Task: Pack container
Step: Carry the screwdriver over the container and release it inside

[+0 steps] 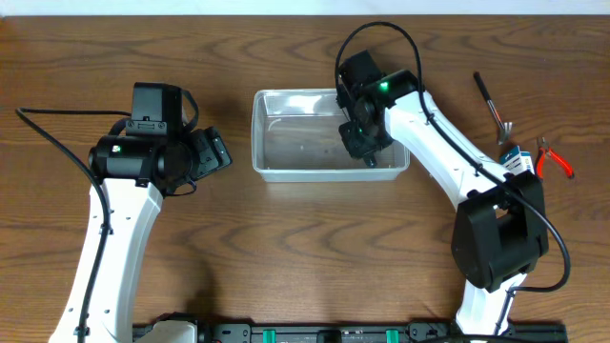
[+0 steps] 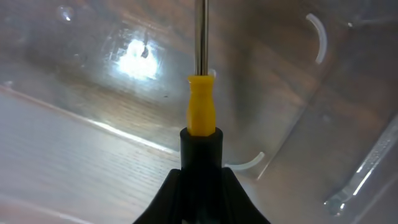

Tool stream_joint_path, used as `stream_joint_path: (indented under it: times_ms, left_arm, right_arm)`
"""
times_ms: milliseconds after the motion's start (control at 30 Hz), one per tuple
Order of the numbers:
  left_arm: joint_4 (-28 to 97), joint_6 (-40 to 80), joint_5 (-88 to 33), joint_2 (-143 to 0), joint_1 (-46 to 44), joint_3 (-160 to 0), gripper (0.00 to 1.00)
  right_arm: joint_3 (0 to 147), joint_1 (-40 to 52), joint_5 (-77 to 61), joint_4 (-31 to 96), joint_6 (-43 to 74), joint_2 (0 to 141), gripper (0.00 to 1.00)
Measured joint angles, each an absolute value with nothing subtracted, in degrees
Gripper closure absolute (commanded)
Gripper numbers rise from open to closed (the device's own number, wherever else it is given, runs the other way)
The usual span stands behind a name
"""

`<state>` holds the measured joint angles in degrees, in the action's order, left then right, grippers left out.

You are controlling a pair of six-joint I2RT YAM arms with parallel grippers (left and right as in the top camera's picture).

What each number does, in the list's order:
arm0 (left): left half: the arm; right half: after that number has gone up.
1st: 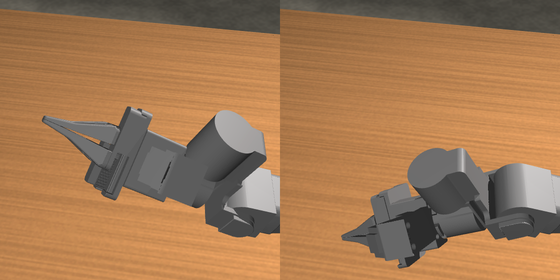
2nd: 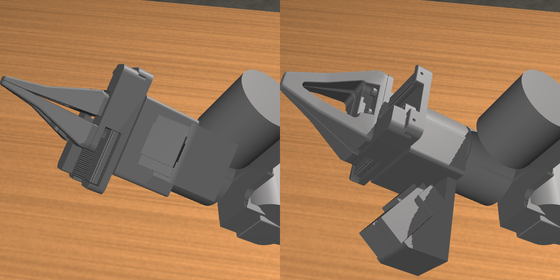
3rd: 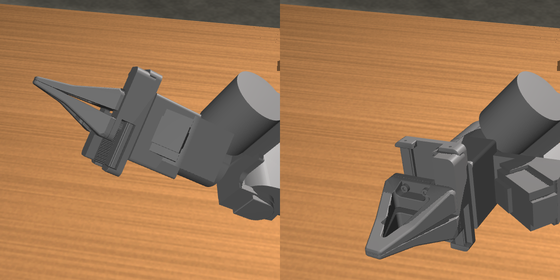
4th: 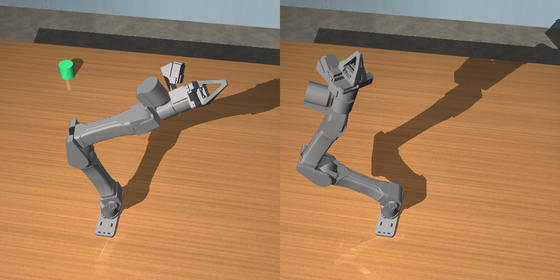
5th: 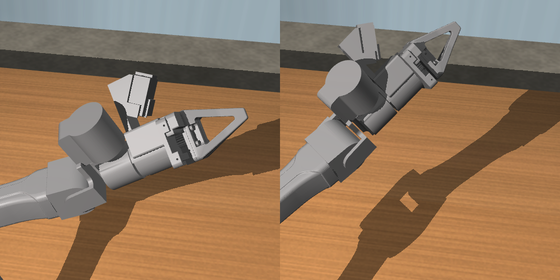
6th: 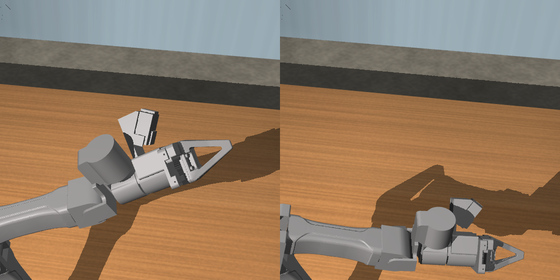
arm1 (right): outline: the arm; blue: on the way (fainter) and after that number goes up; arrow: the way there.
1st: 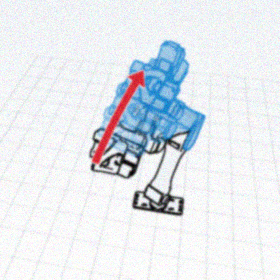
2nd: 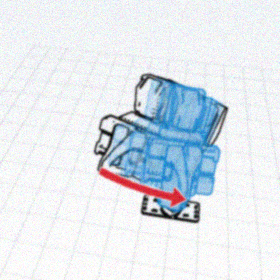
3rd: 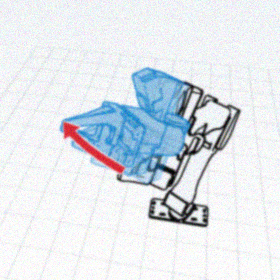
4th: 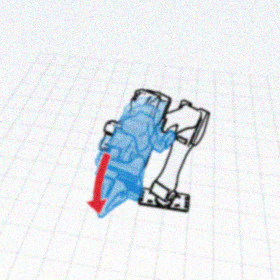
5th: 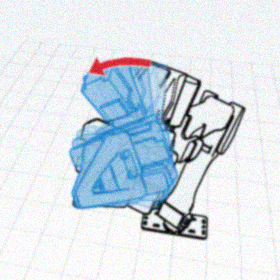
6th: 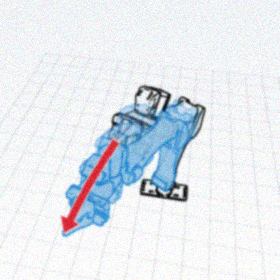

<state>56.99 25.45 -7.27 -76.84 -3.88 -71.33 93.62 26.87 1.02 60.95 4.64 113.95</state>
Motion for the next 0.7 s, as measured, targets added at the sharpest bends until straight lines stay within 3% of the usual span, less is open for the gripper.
stream_joint_path:
  times_ms: [67, 133, 433, 700]
  left_arm:
    - [57.0, 25.5, -7.3, -76.8, -3.9, -71.3, 0.14]
    - [57.0, 25.5, -7.3, -76.8, -3.9, -71.3, 0.14]
    - [57.0, 25.5, -7.3, -76.8, -3.9, -71.3, 0.14]
    - [57.0, 25.5, -7.3, -76.8, -3.9, -71.3, 0.14]
  right_arm:
    - [93.3, 26.9, 1.0, 60.3, 4.8, 114.0, 0.39]
    - [93.3, 26.9, 1.0, 59.4, 5.1, 114.0, 0.33]
    - [95.3, 26.9, 1.0, 61.6, 5.1, 114.0, 0.33]
    - [119.4, 24.8, 1.7, 79.5, 10.3, 114.1, 0.37]
